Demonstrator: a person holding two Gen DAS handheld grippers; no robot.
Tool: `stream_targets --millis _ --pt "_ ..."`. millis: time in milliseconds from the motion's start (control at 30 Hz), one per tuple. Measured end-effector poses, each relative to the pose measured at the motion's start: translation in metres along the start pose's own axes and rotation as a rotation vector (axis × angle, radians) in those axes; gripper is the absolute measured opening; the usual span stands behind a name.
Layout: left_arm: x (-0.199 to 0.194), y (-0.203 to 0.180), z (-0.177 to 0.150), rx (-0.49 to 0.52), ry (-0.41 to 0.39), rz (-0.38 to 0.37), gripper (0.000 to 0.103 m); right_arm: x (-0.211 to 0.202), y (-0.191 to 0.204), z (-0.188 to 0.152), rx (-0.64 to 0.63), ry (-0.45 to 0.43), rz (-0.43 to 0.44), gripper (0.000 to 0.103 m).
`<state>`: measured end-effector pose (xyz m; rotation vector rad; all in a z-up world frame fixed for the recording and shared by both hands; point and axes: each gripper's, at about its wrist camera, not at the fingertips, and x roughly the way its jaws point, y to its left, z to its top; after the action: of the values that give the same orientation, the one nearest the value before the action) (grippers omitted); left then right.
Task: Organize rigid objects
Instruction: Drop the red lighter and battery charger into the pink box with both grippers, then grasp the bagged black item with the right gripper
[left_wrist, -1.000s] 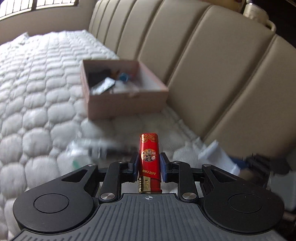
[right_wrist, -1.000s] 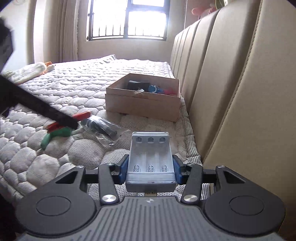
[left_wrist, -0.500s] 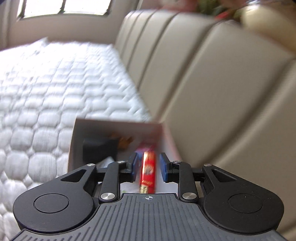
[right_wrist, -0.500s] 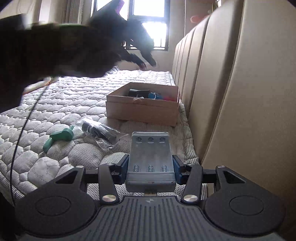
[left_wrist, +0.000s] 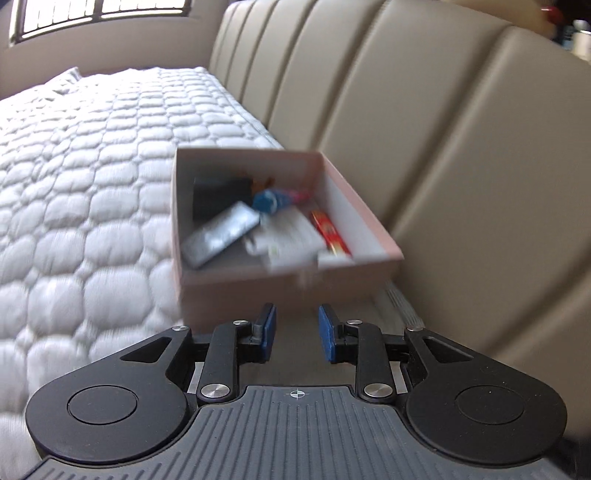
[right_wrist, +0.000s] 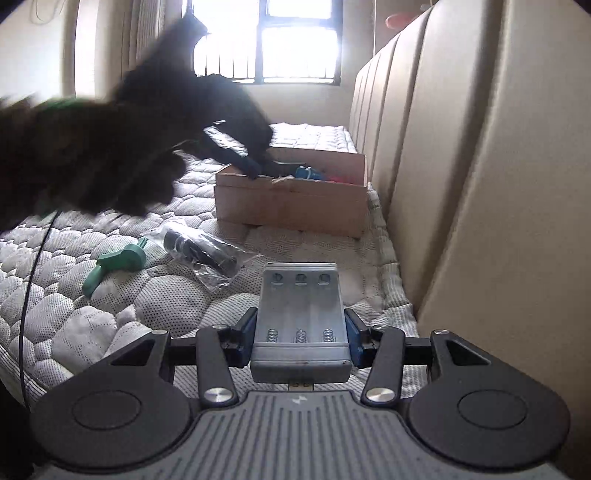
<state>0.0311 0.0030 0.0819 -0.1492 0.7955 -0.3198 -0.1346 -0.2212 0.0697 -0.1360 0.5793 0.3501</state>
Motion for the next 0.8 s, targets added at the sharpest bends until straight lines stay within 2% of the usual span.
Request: stream_targets --millis 100,333,433,567,600,633,700,800 --pt "-0.026 0.010 -0.025 0.019 -0.013 -0.017 0.028 0.004 0.007 0.007 -0.012 0.021 -0.003 0.047" --pt "-0.073 0.039 -0.070 0.037 -0.038 0.042 0.028 0.014 0.013 0.036 -0.016 0.072 -0.015 0.047" --pt "-0.091 0.054 -0.086 0.016 -0.042 0.050 0.028 0.014 0.008 0.079 0.003 -0.006 -0.043 0.047" --pt "-0.098 0.076 -0.098 -0.043 -0.027 0.078 0.028 0.033 -0.011 0.170 0.149 -0.148 -0.051 0.049" --pt "-0.099 0.080 -0.100 -0.052 -0.025 0.091 0.028 0.044 -0.013 0.190 0.174 -0.161 -0.051 0.062" --pt "-0.103 0.085 -0.104 -0.059 -0.026 0.107 0.028 0.059 -0.015 0.208 0.192 -0.144 -0.059 0.067" --pt "-0.112 0.094 -0.112 -0.067 -0.039 0.119 0.028 0.086 -0.016 0.230 0.196 -0.082 -0.081 0.069" --pt "-0.118 0.108 -0.120 -0.075 -0.039 0.114 0.028 0.088 -0.021 0.225 0.204 -0.060 -0.056 0.069"
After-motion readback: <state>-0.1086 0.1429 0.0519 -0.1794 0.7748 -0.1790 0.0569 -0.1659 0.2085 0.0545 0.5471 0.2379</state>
